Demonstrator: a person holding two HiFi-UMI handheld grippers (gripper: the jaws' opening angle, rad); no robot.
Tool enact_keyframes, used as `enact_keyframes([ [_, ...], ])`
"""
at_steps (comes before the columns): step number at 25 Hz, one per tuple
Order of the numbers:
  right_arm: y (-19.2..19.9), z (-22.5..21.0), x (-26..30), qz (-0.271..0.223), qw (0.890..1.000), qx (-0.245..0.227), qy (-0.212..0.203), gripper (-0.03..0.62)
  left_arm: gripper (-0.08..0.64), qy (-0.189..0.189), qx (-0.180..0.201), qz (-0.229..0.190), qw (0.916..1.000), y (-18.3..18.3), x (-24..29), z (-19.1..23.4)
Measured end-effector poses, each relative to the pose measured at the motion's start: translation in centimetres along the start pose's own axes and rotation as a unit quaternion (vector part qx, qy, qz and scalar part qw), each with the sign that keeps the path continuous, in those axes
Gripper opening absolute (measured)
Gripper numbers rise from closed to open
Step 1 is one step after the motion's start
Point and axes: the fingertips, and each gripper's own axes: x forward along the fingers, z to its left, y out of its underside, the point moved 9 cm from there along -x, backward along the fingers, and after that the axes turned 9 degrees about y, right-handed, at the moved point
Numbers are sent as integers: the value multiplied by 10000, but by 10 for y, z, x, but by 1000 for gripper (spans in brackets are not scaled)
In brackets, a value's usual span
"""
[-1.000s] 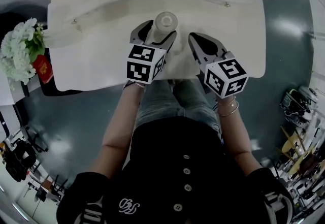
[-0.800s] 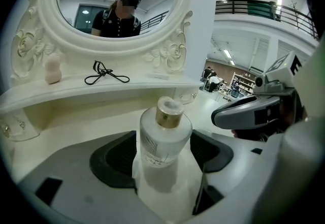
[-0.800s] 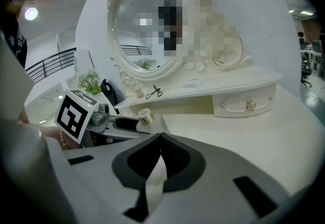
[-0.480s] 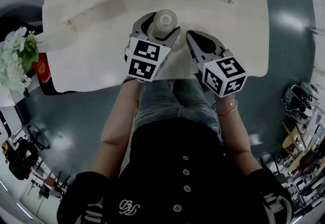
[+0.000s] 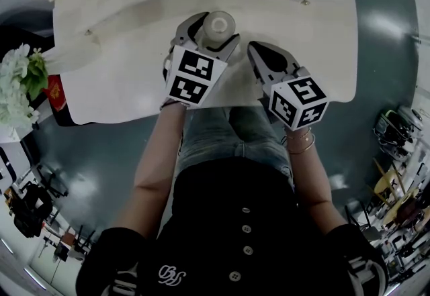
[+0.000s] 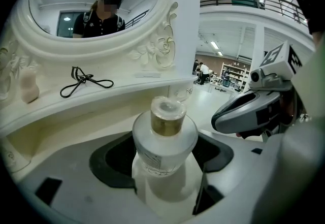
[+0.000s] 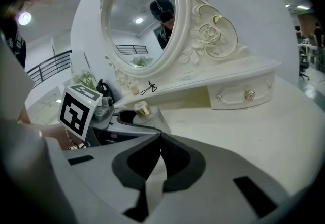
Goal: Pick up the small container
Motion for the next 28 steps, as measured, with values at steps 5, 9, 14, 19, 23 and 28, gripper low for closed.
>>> enact_keyframes([
  [5,1,-2,-1,2,10000,41,16,3,321,-175,7,41,9998,2,6,1],
  [9,2,-5,-1,3,10000,66,38,3,324,-130,55,58,9999,0,9,2],
  [14,2,-8,-3,-7,9999,97,70,3,322,52,43,63,10000,1,15,4],
  [19,2,-9,-3,-19,9999,94,111,3,322,67,73,46,9999,2,15,5],
  [23,2,-9,-3,-6,9999,60,131,3,322,23,103,64,9999,1,15,5],
  [28,3,-8,-4,-20,9999,59,136,3,322,58,21,-112,9999,4,12,5],
])
